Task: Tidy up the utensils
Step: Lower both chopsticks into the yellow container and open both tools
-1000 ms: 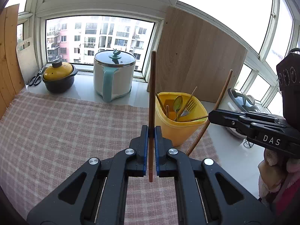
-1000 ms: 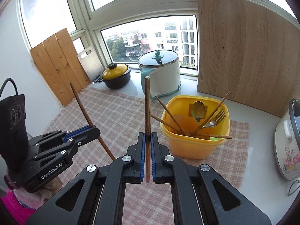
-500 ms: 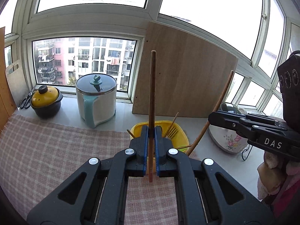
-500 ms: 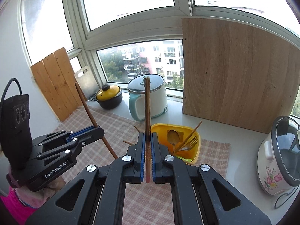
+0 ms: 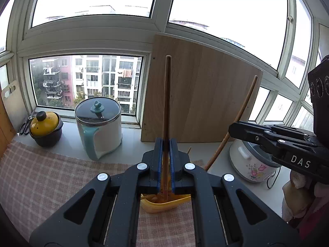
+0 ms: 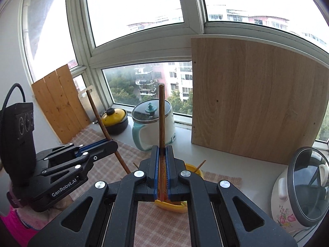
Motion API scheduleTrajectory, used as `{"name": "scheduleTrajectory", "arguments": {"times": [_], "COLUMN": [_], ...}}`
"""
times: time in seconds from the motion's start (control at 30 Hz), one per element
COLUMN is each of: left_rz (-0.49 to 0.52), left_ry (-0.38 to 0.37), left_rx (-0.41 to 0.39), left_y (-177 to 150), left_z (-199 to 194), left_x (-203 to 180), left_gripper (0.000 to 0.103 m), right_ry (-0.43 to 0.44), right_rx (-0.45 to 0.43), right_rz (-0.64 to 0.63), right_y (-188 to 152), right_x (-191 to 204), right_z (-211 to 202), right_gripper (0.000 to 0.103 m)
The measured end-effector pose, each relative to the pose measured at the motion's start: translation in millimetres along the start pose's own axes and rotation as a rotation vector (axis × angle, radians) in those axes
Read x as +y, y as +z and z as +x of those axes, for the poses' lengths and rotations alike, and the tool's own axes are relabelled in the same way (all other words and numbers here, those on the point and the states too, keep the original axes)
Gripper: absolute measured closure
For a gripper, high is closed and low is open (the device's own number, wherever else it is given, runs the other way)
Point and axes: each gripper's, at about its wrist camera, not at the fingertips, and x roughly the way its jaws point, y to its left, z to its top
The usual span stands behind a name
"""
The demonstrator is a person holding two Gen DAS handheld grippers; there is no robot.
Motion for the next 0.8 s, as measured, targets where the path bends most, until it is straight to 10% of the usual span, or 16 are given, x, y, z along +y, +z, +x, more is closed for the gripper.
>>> {"name": "scheduleTrajectory", "arguments": {"times": [0.8], "left_rz": [0.009], "left_ry": [0.047], "left_rx": [0.08], "left_y": [-15], "left_z": [54], "left_x": [-3], "left_gripper": [0.099], "right_ry": [-0.082], "right_rx": [0.106], "right_rz": [0.012], "right_y": [-17], "right_x": [-33], "right_z": [55], "right_gripper": [0.099]}}
